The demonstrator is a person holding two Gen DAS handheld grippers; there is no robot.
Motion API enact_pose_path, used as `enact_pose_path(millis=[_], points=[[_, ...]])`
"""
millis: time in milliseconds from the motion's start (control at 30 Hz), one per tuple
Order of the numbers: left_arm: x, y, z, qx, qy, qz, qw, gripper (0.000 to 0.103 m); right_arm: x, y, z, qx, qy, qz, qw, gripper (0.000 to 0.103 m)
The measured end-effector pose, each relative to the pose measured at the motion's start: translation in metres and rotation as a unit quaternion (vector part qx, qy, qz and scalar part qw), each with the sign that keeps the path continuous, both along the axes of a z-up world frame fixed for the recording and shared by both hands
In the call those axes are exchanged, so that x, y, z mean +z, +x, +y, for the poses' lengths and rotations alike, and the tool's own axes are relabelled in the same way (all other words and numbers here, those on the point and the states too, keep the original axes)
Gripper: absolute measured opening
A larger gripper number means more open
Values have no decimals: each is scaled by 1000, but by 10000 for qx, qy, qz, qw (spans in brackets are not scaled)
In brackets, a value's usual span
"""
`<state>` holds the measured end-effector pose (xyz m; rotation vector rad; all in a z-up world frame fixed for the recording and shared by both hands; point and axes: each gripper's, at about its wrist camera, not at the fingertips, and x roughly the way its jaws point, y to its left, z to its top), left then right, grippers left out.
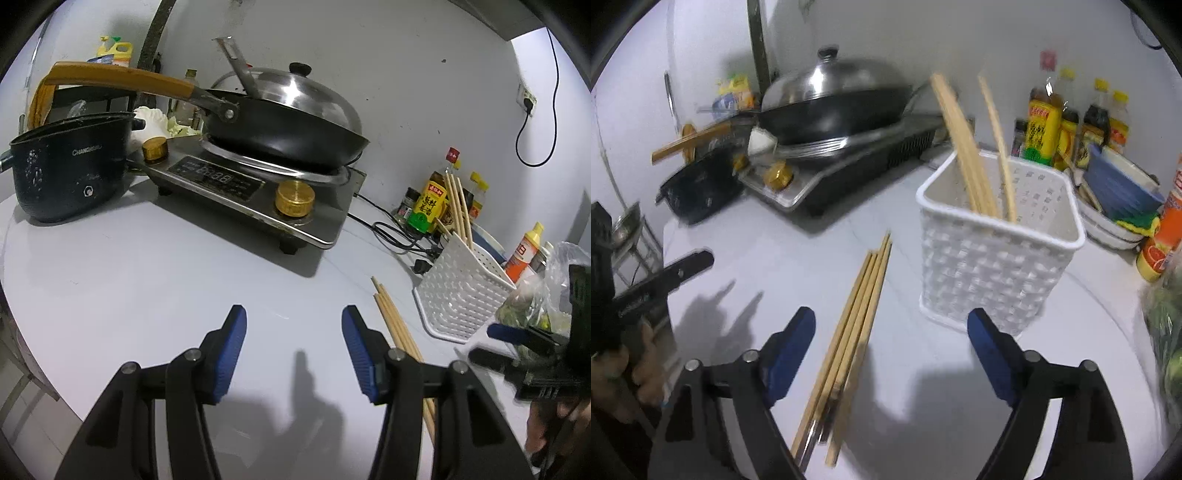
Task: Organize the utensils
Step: 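Withdraw both grippers from the holder back toward the loose chopsticks, then lower the right gripper onto a loose chopstick and close on it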
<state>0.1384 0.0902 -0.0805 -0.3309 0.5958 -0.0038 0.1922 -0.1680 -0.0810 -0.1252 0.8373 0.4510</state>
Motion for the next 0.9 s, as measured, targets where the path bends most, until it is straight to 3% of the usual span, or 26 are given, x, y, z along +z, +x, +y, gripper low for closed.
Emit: enact_pose_path(millis=[33, 100, 133, 233, 333, 367, 433, 467, 633, 767, 900], points=[[-1, 0, 1, -6, -15, 11, 10000, 53, 1, -1, 6, 93, -263, 36, 9996, 84], [-3, 1, 1, -52, -9, 41, 10000, 53, -3, -8, 22, -178, -1272, -256, 9914, 84], [-3, 1, 1, -66, 15, 50, 10000, 53, -3, -10, 24, -202, -1329, -290, 9905, 85], [-6, 0, 1, -99, 90, 89, 9999, 53, -3, -8, 15, -153, -668, -64, 9976, 85], [-7, 0, 1, -141, 162, 149, 9997, 53, -11, -1, 15, -289, -737, -2, 9969, 80], [-8, 0, 1, -140, 191, 158, 9996, 53, -13, 1, 17, -278, -770, -45, 9966, 64], [-8, 0, 3, -121, 224, 178, 9995, 53, -16, 6, 22, -211, -673, 32, 9975, 41], [-9, 0, 4, -114, 223, 196, 9995, 53, -19, 9, 24, -195, -622, 114, 9978, 36], [-14, 2, 10, -109, 139, 315, 9993, 53, -35, 20, 36, -31, -513, 392, 9979, 33], [-17, 3, 15, -110, 81, 353, 9993, 53, -44, 26, 44, -47, -615, 500, 9968, 17], [-20, 4, 18, -134, 7, 391, 9991, 53, -48, 29, 45, -66, -601, 556, 9966, 15]])
